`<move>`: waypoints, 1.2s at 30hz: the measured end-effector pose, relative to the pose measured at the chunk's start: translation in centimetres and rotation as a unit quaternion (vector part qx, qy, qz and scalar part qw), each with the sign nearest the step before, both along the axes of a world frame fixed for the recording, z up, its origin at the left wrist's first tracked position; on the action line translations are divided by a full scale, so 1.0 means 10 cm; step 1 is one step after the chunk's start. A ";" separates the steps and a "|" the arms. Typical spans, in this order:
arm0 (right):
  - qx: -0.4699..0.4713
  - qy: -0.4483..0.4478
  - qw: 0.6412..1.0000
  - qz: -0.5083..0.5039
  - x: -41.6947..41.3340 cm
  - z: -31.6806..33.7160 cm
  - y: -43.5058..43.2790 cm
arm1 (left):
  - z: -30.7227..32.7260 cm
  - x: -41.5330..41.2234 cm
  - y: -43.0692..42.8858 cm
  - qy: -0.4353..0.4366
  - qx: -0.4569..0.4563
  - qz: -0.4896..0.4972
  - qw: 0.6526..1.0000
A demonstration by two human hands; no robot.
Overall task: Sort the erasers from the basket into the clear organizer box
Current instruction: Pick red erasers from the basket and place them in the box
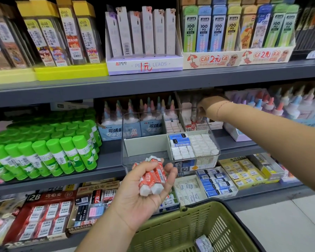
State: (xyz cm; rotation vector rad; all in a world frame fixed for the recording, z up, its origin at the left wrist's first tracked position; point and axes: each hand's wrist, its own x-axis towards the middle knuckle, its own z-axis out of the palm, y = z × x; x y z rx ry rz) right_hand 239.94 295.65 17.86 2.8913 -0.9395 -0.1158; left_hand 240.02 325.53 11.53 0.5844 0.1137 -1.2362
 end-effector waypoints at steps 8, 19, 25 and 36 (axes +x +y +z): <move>-0.120 0.090 0.988 0.040 0.11 -0.25 -0.03 | 0.00 0.01 -0.01 -0.011 0.017 0.007 1.000; -0.080 0.001 0.993 0.084 0.04 -0.27 -0.16 | -0.02 0.01 0.00 -0.013 0.014 0.006 1.000; -0.138 -0.022 0.989 0.056 0.10 -0.40 -0.17 | 0.00 0.01 -0.01 -0.014 0.013 0.006 1.000; -0.189 -0.089 0.978 0.002 0.15 -0.51 -0.18 | -0.01 0.04 0.01 -0.006 0.012 0.013 1.000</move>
